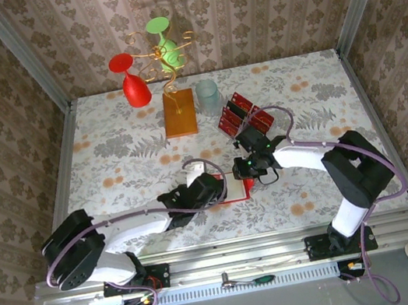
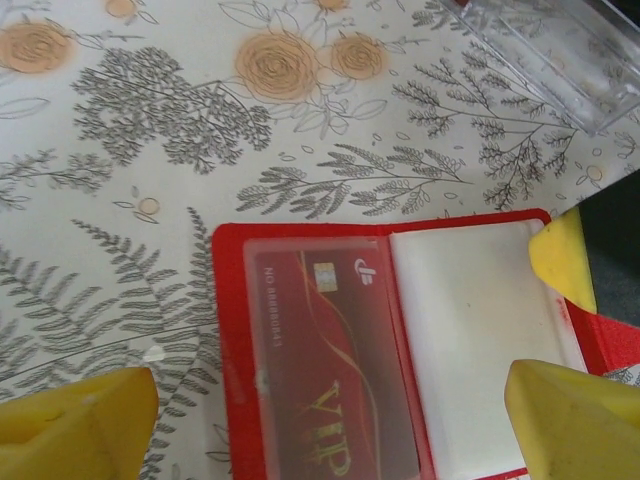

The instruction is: Put the credit cards into the card holder

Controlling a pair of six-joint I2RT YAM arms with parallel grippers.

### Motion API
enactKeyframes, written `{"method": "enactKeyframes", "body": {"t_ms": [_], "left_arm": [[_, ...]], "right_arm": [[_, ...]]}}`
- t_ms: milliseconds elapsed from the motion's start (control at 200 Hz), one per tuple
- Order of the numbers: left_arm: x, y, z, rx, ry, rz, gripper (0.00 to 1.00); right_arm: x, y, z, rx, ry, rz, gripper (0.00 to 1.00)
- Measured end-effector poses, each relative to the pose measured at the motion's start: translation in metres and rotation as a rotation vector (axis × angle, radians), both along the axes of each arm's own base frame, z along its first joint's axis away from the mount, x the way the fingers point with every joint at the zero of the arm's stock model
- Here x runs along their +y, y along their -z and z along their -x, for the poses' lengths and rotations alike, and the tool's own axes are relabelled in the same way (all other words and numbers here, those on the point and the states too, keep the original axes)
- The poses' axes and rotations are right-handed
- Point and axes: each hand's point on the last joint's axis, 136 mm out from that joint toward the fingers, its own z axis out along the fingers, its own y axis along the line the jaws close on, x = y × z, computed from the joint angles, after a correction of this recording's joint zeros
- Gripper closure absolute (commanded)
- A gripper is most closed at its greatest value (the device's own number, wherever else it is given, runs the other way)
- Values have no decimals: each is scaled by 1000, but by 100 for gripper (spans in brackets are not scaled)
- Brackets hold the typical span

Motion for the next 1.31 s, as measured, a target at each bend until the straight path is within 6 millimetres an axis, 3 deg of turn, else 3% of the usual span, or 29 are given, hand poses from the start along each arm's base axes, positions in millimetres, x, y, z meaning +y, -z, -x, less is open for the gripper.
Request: {"method": "enactKeyframes", "body": {"t_ms": [300, 835, 1130, 1305], "left_arm": [[-7, 21, 2, 27, 34, -38, 6], [-18, 24, 1, 21, 63, -16, 3], [-15, 40, 3, 43, 71, -64, 14], [-14, 45, 5, 50, 77, -80, 18]], "right_arm": [[5, 8, 1, 24, -15, -18, 88], [17, 9, 2, 38, -43, -77, 89], [19, 9, 4, 45, -45, -86, 86], [20, 8, 4, 52, -38, -96, 76]]}}
